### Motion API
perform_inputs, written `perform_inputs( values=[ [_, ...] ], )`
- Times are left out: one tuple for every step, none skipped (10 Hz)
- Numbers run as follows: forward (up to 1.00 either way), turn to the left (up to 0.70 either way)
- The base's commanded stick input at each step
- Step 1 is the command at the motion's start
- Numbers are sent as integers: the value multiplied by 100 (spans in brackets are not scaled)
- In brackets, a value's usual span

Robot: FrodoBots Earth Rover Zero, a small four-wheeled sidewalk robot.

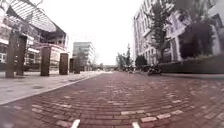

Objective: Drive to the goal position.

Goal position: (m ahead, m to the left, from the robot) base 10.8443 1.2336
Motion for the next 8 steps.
perform_inputs(
  values=[
    [70, 0],
    [70, 0],
    [70, 0],
    [70, 0],
    [70, 0],
    [70, 0],
    [70, 0],
    [70, 0]
  ],
)
